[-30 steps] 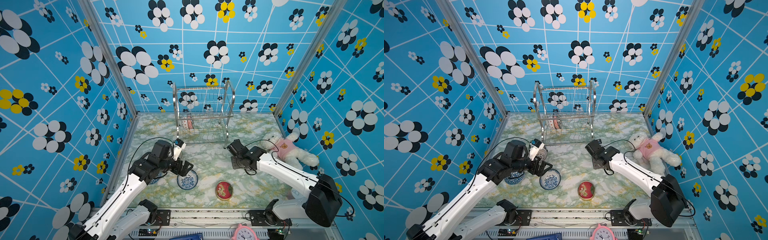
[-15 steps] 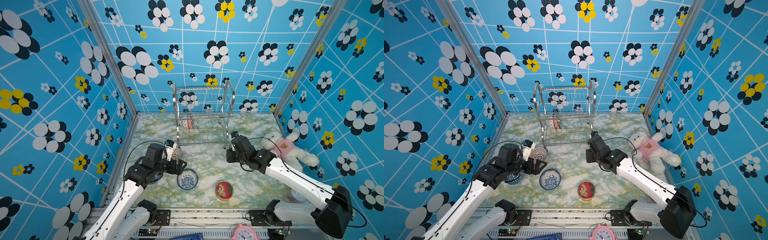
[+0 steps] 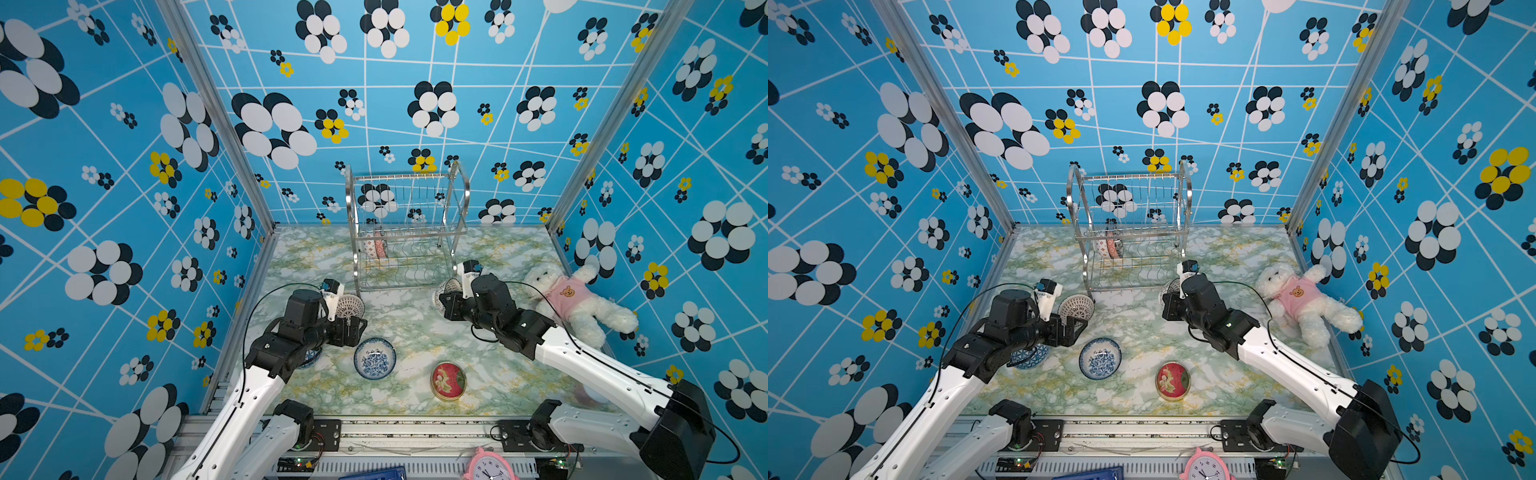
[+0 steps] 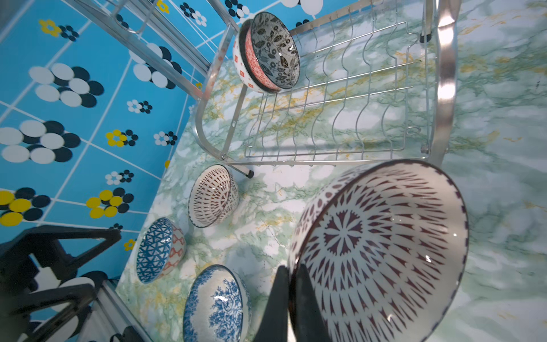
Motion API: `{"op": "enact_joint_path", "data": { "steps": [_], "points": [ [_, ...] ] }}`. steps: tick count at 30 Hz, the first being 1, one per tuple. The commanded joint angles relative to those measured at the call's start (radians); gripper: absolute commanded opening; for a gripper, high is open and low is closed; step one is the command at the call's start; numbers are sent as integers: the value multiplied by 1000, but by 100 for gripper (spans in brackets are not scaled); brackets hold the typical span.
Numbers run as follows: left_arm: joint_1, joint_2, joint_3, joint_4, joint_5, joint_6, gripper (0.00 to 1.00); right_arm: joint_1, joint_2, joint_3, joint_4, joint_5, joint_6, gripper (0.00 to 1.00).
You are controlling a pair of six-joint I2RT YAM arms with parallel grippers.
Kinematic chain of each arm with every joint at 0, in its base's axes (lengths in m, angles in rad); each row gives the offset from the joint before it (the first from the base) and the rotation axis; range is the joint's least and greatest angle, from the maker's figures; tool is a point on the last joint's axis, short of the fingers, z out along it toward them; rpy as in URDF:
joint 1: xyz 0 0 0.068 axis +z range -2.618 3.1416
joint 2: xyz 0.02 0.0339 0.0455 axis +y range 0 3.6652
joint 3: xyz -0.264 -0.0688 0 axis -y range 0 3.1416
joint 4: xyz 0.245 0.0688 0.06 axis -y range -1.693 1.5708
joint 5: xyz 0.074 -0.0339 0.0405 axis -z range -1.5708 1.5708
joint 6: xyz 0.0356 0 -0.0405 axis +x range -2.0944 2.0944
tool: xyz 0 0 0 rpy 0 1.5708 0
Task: Load bowls into a dish rack
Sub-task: Pick up the bowl from the middle-right of the table, then place the bowl in the dish rack.
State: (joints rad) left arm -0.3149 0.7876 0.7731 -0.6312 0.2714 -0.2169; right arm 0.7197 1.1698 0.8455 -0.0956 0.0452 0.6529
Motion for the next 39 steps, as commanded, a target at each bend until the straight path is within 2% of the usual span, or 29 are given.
{"op": "enact_joint_path", "data": {
  "steps": [1,6,13,22,27,39],
  "points": [
    [8,-15,-15,19,-21,17,99,6,-5,-43,287,-10,136,0],
    [9,-24,-18,4,-48,19,99,6,49,-67,482,-8,269,0],
    [9,-33,-21,-4,-84,23,99,10,97,-58,611,42,356,0],
    [7,-30,-26,5,-73,21,99,20,173,-66,827,121,415,0],
    [-1,-42,-31,10,-62,22,99,24,287,-62,1019,165,468,0],
    [-23,-64,-44,14,-78,37,99,29,516,52,1175,200,459,0]
  ]
}}
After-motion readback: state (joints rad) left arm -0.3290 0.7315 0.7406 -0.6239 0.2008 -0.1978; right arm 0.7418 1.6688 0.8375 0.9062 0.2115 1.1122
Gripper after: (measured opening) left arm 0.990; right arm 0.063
